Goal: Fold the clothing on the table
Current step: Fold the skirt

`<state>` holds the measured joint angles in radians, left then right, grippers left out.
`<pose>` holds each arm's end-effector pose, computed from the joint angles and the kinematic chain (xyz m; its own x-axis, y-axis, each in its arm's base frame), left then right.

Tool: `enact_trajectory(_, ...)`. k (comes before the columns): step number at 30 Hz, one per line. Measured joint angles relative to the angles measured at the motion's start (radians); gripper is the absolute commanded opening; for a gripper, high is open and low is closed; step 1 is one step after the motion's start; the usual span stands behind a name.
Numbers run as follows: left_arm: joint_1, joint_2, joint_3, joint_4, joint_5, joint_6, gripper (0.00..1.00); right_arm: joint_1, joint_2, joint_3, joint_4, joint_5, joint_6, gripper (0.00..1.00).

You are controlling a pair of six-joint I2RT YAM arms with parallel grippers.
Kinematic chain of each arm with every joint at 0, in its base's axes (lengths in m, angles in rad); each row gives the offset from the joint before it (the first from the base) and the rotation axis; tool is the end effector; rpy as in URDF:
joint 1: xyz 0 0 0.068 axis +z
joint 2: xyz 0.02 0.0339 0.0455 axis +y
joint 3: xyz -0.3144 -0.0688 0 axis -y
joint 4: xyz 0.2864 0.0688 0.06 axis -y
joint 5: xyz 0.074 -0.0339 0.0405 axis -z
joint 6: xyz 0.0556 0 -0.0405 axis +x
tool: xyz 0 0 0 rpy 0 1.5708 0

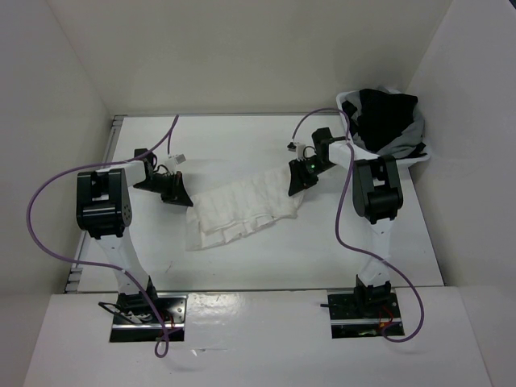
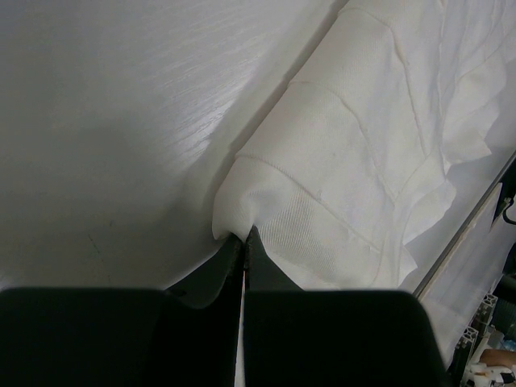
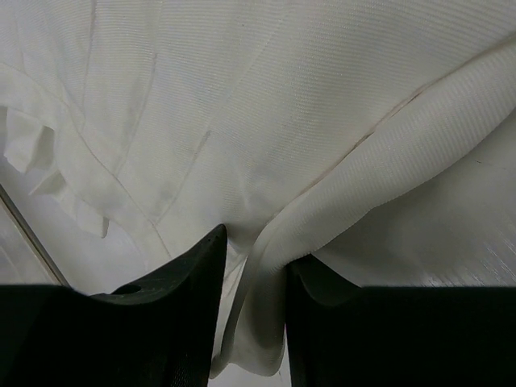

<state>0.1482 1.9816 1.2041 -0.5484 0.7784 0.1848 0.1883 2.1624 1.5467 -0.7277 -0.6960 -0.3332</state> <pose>0.4205 0.0233 0.1334 -0.9316 -0.0068 -0.3635 0.2385 0.7433 -0.6250 0.4748 0.1268 0.1444 -0.8110 -0.4101 -0.4173 -0.5829 0.6272 0.5166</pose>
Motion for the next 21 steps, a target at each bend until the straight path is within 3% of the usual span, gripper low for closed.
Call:
enact_trajectory(5,0.000,-0.001,0.000,-0.001,0.000,0.000,0.00,0.006,0.002,0.000,0.000,0.001,0.003,0.34)
enact_trajectory(9,0.000,-0.001,0.000,-0.002,-0.004,0.001,0.00,0.026,0.006,0.000,0.000,0.008,0.004,0.24)
enact_trajectory(14,0.000,-0.001,0.000,-0.002,-0.008,0.001,0.00,0.061,0.016,0.010,-0.002,0.025,0.008,0.01)
enact_trajectory(21,0.000,-0.001,0.000,-0.002,-0.014,0.001,0.00,0.092,0.015,0.034,-0.012,0.105,0.034,0.00)
